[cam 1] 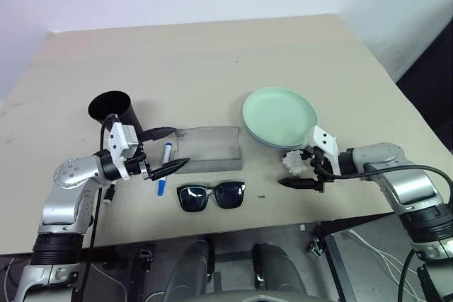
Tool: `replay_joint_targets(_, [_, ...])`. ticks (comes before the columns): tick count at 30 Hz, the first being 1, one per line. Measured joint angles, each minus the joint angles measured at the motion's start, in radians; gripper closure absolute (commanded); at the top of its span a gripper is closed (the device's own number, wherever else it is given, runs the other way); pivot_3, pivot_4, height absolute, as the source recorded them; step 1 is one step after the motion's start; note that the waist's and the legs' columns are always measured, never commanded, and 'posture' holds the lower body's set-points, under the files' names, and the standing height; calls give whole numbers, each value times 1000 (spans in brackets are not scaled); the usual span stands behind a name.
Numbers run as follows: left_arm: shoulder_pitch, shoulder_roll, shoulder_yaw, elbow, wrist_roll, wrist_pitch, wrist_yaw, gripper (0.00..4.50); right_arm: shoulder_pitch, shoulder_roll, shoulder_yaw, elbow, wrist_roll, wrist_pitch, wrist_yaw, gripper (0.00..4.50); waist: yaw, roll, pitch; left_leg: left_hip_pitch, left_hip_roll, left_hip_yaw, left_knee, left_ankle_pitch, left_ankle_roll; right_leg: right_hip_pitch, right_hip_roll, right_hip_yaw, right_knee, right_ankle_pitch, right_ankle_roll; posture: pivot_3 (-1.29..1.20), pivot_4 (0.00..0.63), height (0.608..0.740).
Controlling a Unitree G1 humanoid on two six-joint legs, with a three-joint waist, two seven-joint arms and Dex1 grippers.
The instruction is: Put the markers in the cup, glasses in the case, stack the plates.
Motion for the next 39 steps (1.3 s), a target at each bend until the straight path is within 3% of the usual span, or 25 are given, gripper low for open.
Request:
replay_joint_targets(9, [-19,0,0,12,4,-3,-1,0,-15,-1,-29,-1,43,8,13,4273,0,0,0,0,0,0,0,0,0,0,0,0,0,0,0,0,150,735])
replay_joint_targets(10, [-18,0,0,12,4,-6,0,0,-22,-2,-45,-1,62,21,19,4468,-1,0,0,0,0,0,0,0,0,0,0,0,0,0,0,0,150,735])
replay_joint_targets(17, [-13,2,1,10,3,-13,-1,0,-222,39,-169,2,209,128,-19,4468,-2,0,0,0,0,0,0,0,0,0,0,0,0,0,0,0,150,735])
replay_joint_targets(24, [30,20,35,-6,-2,-9,15,0,-411,140,-140,288,107,40,-147,4468,-1,0,0,-1,0,1,-1,0,0,-1,0,0,-2,0,0,0,150,735])
replay_joint_targets(25, [44,21,43,-14,-4,-7,19,0,-432,153,-117,338,72,15,-165,3998,-2,0,0,-1,0,1,-1,0,0,-1,0,0,-2,1,0,0,150,735])
replay_joint_targets(26, [52,22,47,-21,-7,-2,23,0,-447,166,-98,388,39,-5,-183,3840,-2,0,0,-1,0,1,-2,0,0,-2,0,0,-2,1,0,0,150,735])
replay_joint_targets(29, [78,28,60,-46,-18,10,32,0,-478,213,-63,506,-22,-39,-215,2809,-3,0,0,-1,0,1,-2,0,0,-3,1,1,-1,1,0,0,150,735])
replay_joint_targets(37, [144,57,118,-108,-41,33,57,0,-541,231,-55,591,-75,-74,-185,78,-4,0,0,0,0,2,-2,0,0,-3,2,2,-1,1,0,0,150,735])
replay_joint_targets(39, [166,57,120,-121,-43,35,62,0,-549,230,-56,592,-72,-47,-152,34,-4,0,0,0,1,2,-3,0,0,-3,2,2,0,1,0,0,150,735])
